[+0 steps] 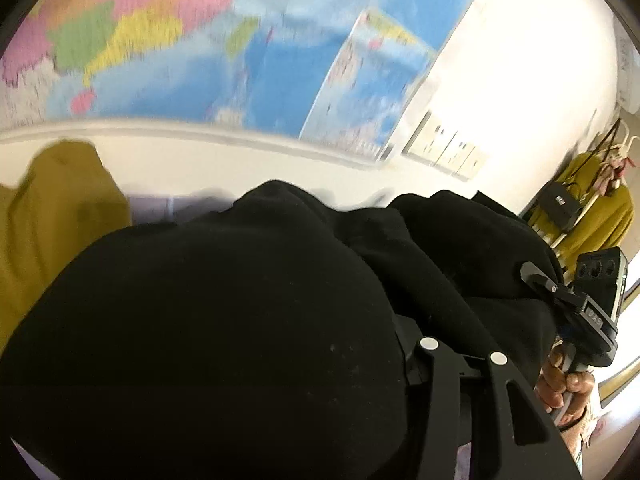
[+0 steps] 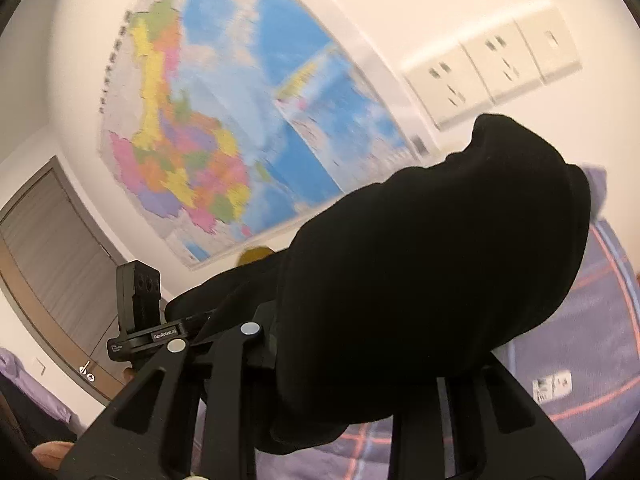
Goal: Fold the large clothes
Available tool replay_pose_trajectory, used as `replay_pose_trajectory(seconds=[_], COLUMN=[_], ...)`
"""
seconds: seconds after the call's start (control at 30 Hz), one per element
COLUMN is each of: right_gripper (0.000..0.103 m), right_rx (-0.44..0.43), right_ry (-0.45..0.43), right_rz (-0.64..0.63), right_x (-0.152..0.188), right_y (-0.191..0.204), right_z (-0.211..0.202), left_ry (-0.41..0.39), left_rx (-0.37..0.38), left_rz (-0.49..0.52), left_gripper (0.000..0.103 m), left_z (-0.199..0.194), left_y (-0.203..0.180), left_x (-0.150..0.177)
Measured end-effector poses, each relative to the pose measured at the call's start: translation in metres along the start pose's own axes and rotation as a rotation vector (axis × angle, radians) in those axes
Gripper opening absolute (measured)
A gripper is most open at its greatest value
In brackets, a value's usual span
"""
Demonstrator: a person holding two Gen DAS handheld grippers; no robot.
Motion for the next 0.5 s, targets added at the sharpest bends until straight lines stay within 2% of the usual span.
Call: replay_pose_trajectory(seconds=[0.17,0.5], right_gripper=[0.026,0.026], right_rx=[-0.056,-0.206], right_ry=[-0.023,-0.055], right_rz=[-0.055,-0.182], right_x=[-0.021,-0.052], right_y=[0.046,0.147], right_z=[0.016,0.065], left_ry=[-0.064,-0.22], left_rx=[-0.015,-0.123], left_rz=[0.021,0.029], left_gripper=[0.048,0.048], left_z=[-0.038,-0.138], left_y=[0.004,0.055], left_x=[-0.024,-0.076])
Point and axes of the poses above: each gripper's, at about its wrist camera, not at the fingertips, and z roughly the way its jaws point, y to its left, x to its underside, the point moved 6 cm from there along z, roughly the way its jaws point, and after that the axes turned 4 degrees about -y, right-handed, at the moved point
